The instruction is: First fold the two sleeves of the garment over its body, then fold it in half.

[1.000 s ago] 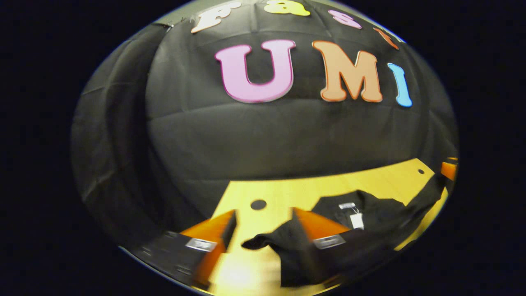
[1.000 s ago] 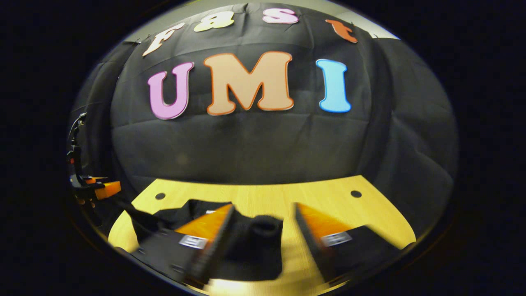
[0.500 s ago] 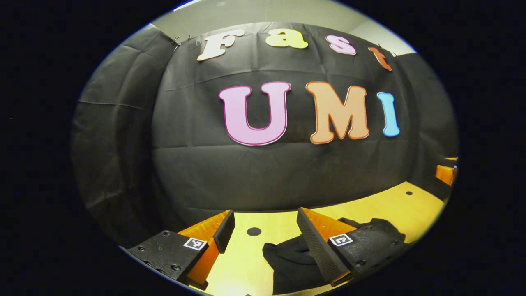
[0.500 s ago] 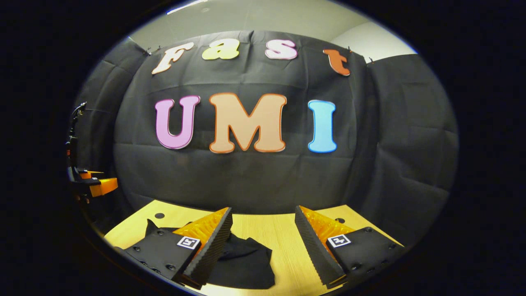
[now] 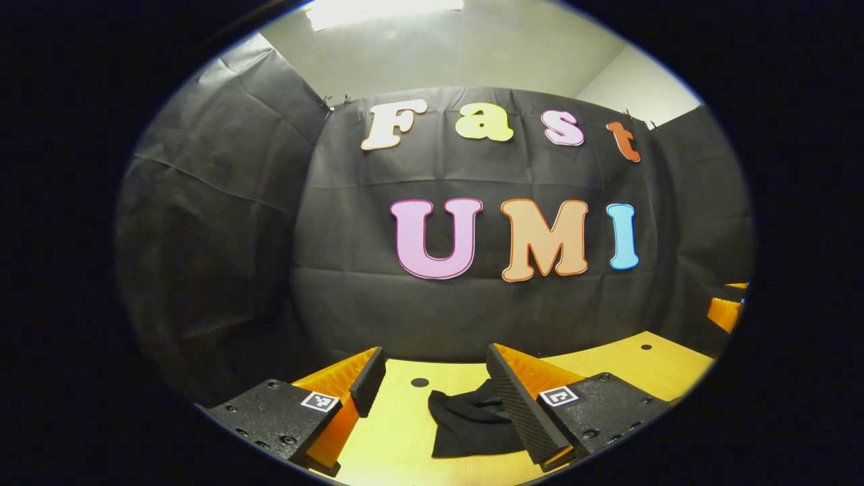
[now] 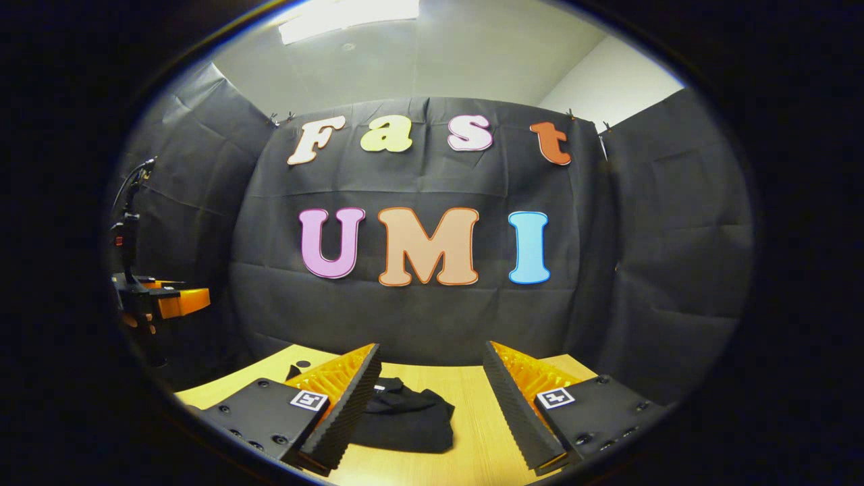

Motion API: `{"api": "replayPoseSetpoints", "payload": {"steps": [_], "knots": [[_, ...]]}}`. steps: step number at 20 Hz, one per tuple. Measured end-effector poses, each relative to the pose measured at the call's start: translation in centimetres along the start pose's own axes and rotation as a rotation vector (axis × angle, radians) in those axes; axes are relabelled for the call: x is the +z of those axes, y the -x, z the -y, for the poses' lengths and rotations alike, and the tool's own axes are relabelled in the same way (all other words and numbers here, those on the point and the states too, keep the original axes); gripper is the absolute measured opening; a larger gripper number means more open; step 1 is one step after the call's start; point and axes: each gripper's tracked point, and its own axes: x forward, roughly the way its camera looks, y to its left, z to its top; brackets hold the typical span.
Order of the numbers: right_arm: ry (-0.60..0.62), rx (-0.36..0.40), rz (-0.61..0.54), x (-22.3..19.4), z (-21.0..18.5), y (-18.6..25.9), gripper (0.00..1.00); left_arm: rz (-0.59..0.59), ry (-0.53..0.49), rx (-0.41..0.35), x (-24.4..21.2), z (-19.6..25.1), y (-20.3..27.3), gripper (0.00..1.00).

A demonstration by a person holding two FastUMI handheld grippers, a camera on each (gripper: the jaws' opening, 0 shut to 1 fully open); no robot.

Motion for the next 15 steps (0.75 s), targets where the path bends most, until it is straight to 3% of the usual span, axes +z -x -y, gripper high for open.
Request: {"api": "replayPoseSetpoints", "payload": {"steps": [3, 4, 5, 7, 8, 9, 10, 11, 15], "knots": [[-0.029, 0.012, 0.001, 0.2, 0.0, 3.4, 0.96, 0.029, -0.006, 0.011, 1.5, 0.1, 3.9, 0.92], [-0.036, 0.012, 0.005, 0.2, 0.1, 4.4, 0.96, 0.039, -0.005, 0.015, 1.9, 0.1, 5.0, 0.99], [-0.043, 0.014, 0.012, 0.5, 0.0, 5.3, 0.96, 0.054, -0.005, 0.015, 2.4, 0.3, 6.0, 0.92], [-0.051, 0.020, 0.023, 0.8, -0.1, 6.8, 0.96, 0.075, -0.003, -0.003, 3.4, 1.1, 7.5, 0.92], [-0.052, 0.020, 0.028, 0.9, -0.1, 7.3, 0.96, 0.076, 0.004, -0.017, 3.7, 1.8, 8.0, 0.92], [-0.052, 0.021, 0.029, 1.0, 0.0, 7.7, 0.96, 0.076, 0.015, -0.036, 4.1, 2.5, 8.3, 0.99], [-0.055, 0.021, 0.032, 1.1, 0.0, 7.9, 0.96, 0.079, 0.021, -0.050, 4.5, 3.1, 8.6, 0.92], [-0.055, 0.019, 0.029, 1.2, 0.1, 8.2, 0.96, 0.096, 0.020, -0.057, 5.1, 3.4, 8.7, 0.99], [-0.059, 0.015, 0.034, 1.6, 0.8, 8.9, 0.96, 0.081, -0.005, -0.078, 4.8, 4.4, 8.6, 0.99]]}}
